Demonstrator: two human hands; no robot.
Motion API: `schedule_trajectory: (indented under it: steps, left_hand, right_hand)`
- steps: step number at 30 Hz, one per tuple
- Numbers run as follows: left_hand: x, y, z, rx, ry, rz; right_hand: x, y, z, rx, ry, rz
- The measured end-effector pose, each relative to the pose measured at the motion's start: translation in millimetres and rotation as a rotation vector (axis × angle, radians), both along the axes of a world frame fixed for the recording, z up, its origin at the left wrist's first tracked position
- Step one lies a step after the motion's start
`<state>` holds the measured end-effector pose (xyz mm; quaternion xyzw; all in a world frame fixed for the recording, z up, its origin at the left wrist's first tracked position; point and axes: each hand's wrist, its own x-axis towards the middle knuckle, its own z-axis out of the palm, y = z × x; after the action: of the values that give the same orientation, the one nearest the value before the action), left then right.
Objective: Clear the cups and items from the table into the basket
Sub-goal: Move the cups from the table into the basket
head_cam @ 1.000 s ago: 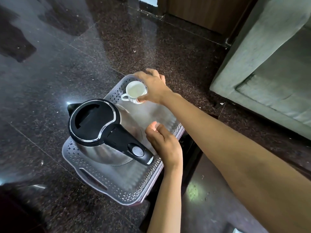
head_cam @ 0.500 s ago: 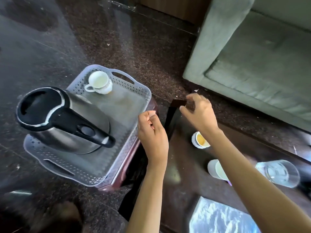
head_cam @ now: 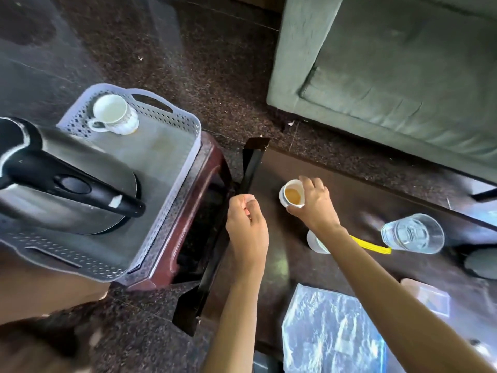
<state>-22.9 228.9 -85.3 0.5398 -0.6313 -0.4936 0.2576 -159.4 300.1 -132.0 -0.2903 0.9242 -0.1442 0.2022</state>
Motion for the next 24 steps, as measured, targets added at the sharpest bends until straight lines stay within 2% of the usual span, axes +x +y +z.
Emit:
schedule_trajectory:
  steps: [8, 15, 20, 24]
  left_hand:
    - [5.2, -24.5, 16.5, -0.023, 0.039, 0.066]
    - [15.9, -73.6, 44.7, -0.112, 0.108, 0.199]
    - [19.7, -106.2, 56.0, -0.116, 0.169, 0.353]
    - [19.3, -127.0, 53.6, -0.107, 0.18, 0.412]
  right_hand:
    - [-2.2, -21.1, 20.9, -0.092, 0.027, 0.02]
    - [4.2, -93.4, 101.6, -0.368, 0.123, 0.095]
    - [16.9, -175.1, 143.6, -0.491, 0.123, 0.249]
    - [32.5, -238.2, 144.3, -0.408, 0.105, 0.463]
